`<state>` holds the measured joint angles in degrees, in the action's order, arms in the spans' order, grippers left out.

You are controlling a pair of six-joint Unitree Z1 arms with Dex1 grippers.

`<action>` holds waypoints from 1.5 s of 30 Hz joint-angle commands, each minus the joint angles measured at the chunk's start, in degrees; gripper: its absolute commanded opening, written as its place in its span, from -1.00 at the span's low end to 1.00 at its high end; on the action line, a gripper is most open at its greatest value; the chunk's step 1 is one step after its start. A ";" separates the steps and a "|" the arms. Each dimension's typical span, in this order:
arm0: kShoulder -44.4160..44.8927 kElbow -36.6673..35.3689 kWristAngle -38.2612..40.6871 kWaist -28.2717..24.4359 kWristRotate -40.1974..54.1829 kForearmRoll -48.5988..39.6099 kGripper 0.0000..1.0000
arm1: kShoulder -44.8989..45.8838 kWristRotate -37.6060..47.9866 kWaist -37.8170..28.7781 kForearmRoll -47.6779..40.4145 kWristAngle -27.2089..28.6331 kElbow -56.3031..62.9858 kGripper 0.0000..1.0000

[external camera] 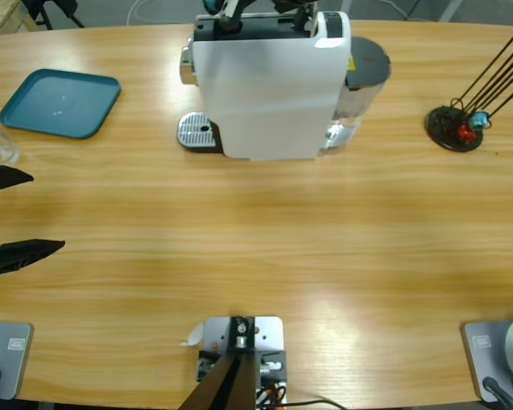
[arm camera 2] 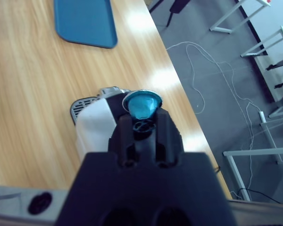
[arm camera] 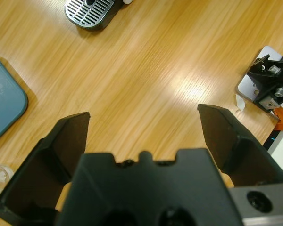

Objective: Pour coffee

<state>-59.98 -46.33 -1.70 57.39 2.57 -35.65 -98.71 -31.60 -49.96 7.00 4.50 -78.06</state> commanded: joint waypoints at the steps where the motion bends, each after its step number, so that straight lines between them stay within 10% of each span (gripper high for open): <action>1: 1.27 2.60 0.29 0.53 -0.55 0.79 1.00 | -2.98 0.69 -1.19 0.47 -0.08 1.15 -1.00; 45: 2.06 3.62 -2.79 -0.09 -0.46 2.78 1.00 | -4.95 4.26 2.33 -1.38 -3.44 4.14 -1.00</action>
<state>-58.18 -44.07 -3.54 57.38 2.43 -33.68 -100.43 -28.77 -48.27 6.26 2.74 -76.07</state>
